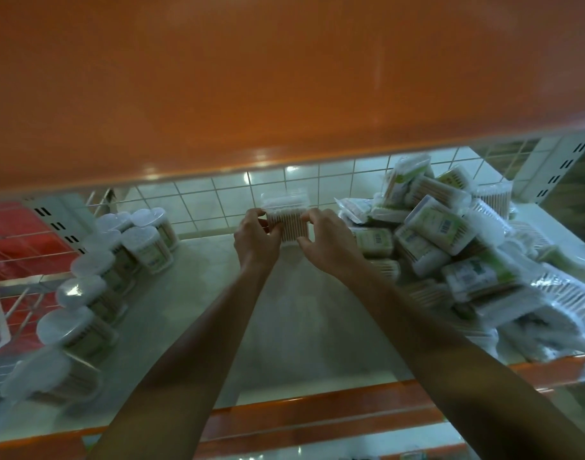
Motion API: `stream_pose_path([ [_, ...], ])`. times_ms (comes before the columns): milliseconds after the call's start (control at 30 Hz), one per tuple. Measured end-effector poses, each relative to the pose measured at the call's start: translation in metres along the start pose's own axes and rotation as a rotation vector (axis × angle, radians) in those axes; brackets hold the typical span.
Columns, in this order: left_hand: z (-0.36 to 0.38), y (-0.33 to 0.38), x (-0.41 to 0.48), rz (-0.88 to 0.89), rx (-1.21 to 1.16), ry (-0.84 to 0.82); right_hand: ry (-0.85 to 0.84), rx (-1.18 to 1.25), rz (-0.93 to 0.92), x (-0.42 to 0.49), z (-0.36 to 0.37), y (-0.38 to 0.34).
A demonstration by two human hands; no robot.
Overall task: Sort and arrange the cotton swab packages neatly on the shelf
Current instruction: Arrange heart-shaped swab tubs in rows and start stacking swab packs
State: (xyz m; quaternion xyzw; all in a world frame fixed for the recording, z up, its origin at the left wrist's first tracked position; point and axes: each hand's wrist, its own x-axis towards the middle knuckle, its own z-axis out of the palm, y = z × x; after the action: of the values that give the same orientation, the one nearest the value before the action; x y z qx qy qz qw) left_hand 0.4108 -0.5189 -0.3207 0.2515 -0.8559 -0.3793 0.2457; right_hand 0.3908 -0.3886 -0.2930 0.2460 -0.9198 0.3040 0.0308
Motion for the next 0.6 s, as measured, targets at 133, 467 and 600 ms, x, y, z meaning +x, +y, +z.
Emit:
stream_pose_path([
  [133, -0.002, -0.001, -0.005, -0.012, -0.022, 0.015, 0.029, -0.006, -0.032, -0.004, -0.006, 0.003],
  [467, -0.004, 0.009, -0.046, 0.085, -0.061, 0.124, 0.018, -0.249, -0.005, -0.009, -0.036, 0.028],
  [600, 0.003, 0.02, -0.059, 0.13, -0.096, 0.005, -0.054, -0.31, 0.051, -0.014, -0.035, 0.035],
])
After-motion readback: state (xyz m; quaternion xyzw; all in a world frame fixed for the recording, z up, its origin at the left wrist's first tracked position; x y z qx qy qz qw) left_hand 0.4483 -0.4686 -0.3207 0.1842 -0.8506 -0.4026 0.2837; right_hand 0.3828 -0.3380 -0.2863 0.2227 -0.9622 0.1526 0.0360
